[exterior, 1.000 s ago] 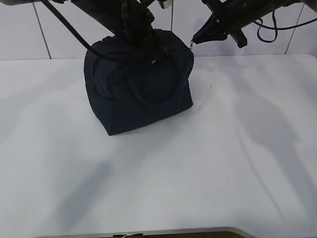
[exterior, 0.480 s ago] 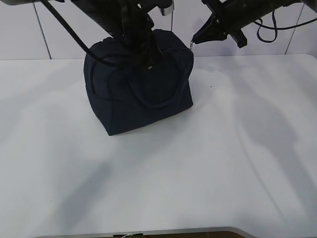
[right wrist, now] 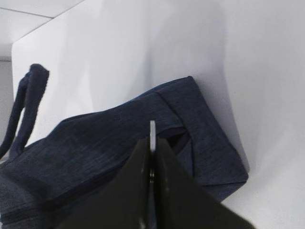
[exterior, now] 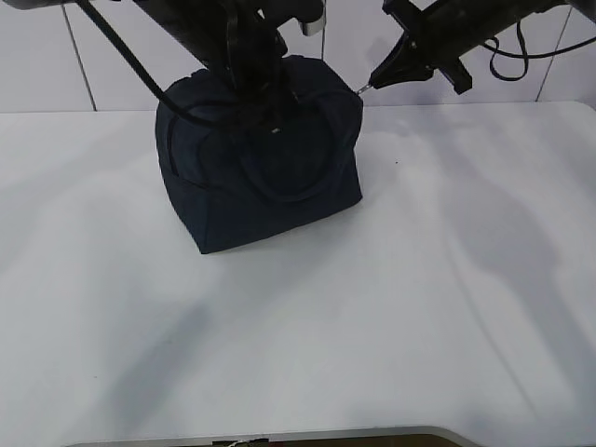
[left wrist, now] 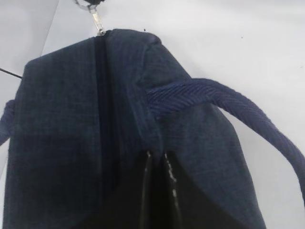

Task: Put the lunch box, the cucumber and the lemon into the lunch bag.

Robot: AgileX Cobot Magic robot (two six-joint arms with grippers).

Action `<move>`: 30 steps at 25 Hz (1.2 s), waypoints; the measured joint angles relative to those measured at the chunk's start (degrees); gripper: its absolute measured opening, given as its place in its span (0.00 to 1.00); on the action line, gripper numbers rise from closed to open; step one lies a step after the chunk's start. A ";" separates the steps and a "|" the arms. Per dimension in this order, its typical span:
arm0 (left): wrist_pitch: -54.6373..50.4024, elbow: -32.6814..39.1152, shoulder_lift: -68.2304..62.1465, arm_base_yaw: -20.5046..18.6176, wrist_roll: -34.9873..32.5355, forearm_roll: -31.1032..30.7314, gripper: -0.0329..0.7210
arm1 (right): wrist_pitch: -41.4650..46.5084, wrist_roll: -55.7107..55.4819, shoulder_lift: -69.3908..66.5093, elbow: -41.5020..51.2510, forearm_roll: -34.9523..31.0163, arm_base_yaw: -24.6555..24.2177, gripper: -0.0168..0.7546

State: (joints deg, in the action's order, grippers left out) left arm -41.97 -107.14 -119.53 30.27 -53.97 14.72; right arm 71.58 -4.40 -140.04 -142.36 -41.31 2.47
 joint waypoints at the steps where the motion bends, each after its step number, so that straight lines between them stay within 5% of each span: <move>1: -0.10 0.00 0.00 0.00 0.10 -0.58 0.04 | 0.00 -0.54 0.00 0.00 0.40 0.00 0.03; 21: 0.27 0.00 0.11 0.27 5.38 -5.95 0.03 | 0.54 1.76 0.00 0.78 9.50 0.44 0.03; 30: 0.56 0.00 0.11 0.27 10.30 -10.12 0.03 | -0.25 1.55 -0.70 7.66 5.58 0.44 0.03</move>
State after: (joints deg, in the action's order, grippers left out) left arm -41.42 -107.14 -119.42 30.55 -43.67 4.59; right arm 71.33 -2.85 -140.74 -134.70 -35.72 2.91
